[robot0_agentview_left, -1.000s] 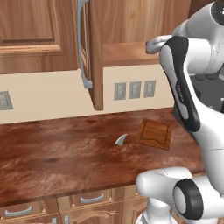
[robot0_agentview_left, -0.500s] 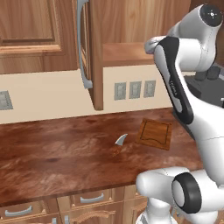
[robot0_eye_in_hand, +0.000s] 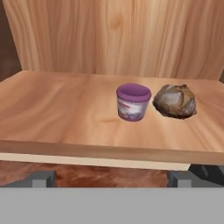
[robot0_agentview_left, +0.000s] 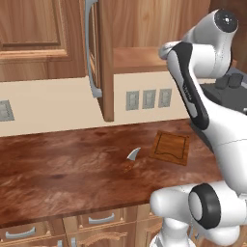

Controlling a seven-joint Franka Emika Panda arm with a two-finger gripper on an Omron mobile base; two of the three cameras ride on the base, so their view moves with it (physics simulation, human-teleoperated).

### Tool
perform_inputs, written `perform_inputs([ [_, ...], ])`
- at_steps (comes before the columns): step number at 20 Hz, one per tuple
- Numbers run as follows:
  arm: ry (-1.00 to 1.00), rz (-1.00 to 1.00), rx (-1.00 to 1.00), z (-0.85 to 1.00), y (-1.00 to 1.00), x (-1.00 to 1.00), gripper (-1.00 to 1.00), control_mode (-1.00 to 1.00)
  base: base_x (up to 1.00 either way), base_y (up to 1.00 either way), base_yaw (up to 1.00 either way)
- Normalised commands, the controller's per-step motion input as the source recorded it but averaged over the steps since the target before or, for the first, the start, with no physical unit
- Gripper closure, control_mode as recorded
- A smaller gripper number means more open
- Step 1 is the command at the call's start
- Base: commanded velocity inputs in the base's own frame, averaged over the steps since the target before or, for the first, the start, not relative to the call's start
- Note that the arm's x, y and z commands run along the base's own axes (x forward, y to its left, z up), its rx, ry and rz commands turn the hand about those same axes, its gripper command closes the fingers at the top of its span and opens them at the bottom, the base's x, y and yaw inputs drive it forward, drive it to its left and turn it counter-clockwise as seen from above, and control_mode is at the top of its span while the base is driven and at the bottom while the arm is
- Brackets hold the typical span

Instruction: Pick the bread, place it on the cutting board, pick the jam, place it on the counter, and close the cabinet.

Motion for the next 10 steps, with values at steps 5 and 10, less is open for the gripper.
perform_inputs([
  [5, 0.0, -0.03, 0.0, 0.0, -0.05, 0.44, -1.0, -1.0, 0.0, 0.0, 0.0],
  [10, 0.0, -0.02, 0.0, 0.0, -0.04, 0.44, -1.0, -1.0, 0.0, 0.0, 0.0],
])
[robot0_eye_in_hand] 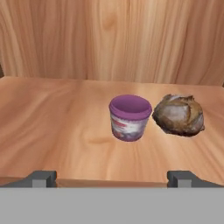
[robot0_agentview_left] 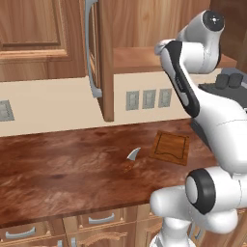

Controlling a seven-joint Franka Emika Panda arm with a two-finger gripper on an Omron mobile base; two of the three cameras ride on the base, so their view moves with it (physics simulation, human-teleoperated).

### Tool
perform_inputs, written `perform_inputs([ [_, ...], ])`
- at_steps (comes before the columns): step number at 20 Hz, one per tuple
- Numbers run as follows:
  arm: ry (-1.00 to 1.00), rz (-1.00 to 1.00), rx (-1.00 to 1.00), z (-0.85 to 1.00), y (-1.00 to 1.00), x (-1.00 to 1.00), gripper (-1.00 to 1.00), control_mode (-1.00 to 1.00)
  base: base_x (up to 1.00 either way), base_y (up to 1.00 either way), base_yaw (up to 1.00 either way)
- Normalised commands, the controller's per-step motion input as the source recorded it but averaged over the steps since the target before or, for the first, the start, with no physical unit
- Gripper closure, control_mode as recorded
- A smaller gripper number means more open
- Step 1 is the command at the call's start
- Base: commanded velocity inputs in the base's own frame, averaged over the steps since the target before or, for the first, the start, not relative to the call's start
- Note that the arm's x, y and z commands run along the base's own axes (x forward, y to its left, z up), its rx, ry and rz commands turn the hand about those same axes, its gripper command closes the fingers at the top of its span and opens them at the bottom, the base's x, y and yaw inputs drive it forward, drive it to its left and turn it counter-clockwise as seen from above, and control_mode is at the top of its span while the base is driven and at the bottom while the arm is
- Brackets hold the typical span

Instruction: Pick the bread, place it on the cutting board, pick the jam, place it on the counter, and close the cabinet.

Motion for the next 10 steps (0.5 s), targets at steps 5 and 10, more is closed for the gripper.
perform_inputs([
  [5, 0.0, -0.01, 0.0, 0.0, -0.09, 0.4, -1.0, -1.0, 0.0, 0.0, 0.0],
  [10, 0.0, 0.0, 0.0, 0.0, -0.15, 0.32, -1.0, -1.0, 0.0, 0.0, 0.0],
])
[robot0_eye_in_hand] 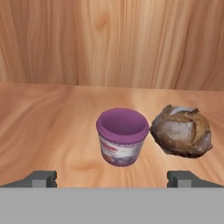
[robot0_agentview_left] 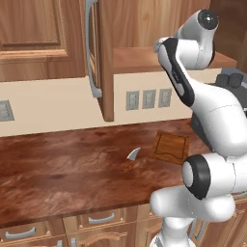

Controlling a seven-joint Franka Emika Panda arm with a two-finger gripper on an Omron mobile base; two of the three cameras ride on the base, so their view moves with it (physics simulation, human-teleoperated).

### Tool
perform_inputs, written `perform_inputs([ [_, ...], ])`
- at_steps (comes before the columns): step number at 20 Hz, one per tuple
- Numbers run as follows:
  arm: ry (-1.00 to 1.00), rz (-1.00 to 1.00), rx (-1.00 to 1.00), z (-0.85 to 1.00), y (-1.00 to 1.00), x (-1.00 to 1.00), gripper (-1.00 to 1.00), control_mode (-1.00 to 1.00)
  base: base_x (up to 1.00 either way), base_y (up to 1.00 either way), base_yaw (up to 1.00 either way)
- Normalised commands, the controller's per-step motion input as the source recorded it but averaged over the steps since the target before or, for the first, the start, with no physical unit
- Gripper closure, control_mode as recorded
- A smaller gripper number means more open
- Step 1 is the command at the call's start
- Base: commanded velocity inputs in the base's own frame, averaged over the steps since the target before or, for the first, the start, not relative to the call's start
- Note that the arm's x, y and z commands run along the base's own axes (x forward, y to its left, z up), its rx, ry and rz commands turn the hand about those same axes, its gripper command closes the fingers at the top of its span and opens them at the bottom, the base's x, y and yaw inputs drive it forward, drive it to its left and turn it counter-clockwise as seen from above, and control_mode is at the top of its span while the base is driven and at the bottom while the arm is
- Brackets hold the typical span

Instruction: Pick the bread, place it on the cutting board, pick the jam, place it on the counter, and close the cabinet.

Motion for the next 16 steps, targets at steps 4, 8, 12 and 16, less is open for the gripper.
perform_inputs([
  [4, 0.0, 0.0, 0.0, 0.0, -0.05, 0.28, -1.0, -1.0, 0.0, 0.0, 0.0],
  [8, 0.0, 0.0, 0.0, 0.0, -0.04, 0.28, -1.0, -1.0, 0.0, 0.0, 0.0],
  [12, 0.0, 0.0, 0.0, -0.03, 0.0, 0.24, -1.0, -1.0, 0.0, 0.0, 0.0],
  [16, 0.0, 0.0, 0.0, -0.07, 0.0, 0.16, -1.0, -1.0, 0.0, 0.0, 0.0],
])
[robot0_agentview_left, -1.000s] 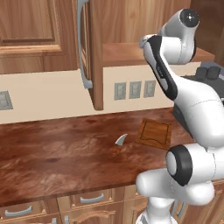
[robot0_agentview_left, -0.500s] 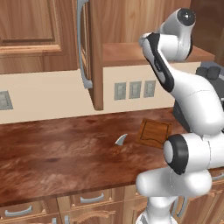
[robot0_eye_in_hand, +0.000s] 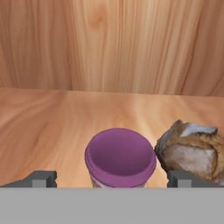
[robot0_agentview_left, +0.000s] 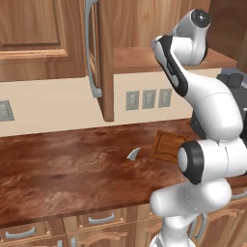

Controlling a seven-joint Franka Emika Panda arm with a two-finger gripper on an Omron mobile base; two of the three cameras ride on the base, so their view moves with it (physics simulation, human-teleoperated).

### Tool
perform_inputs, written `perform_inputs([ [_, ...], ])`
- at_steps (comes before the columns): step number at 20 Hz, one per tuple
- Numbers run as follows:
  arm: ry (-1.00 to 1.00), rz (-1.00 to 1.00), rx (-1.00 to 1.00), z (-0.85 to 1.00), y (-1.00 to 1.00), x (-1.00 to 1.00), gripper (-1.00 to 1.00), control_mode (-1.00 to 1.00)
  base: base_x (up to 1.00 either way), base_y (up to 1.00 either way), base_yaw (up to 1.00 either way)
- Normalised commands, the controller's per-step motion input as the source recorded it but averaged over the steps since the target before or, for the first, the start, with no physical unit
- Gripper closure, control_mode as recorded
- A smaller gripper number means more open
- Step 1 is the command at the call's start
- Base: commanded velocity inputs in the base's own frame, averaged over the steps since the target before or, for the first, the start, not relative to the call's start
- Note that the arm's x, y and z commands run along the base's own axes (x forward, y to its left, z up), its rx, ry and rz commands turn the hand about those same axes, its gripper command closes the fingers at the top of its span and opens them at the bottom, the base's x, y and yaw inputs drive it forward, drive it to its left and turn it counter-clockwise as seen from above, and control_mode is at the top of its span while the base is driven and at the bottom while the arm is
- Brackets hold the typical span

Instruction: Pick the bread, place it on the cutting board, pick the jam, place it on the counter, and close the cabinet.

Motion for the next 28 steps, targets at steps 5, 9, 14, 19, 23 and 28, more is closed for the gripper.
perform_inputs([
  [5, 0.0, 0.0, 0.0, -0.1, 0.0, 0.11, -1.0, -1.0, 0.0, 0.0, 0.0],
  [9, 0.0, 0.0, -0.01, -0.1, 0.0, 0.16, -1.0, -1.0, 0.0, 0.0, 0.0],
  [14, 0.0, 0.0, -0.01, -0.1, 0.0, 0.16, -1.0, -1.0, 0.0, 0.0, 0.0],
  [19, 0.0, 0.0, -0.01, -0.06, 0.0, 0.2, -1.0, -1.0, 0.0, 0.0, 0.0],
  [23, 0.0, 0.0, 0.0, -0.07, 0.0, 0.09, -1.0, -1.0, 0.0, 0.0, 0.0],
  [28, 0.0, 0.0, -0.03, -0.11, 0.0, 0.01, 1.0, -1.0, 0.0, 0.0, 0.0],
])
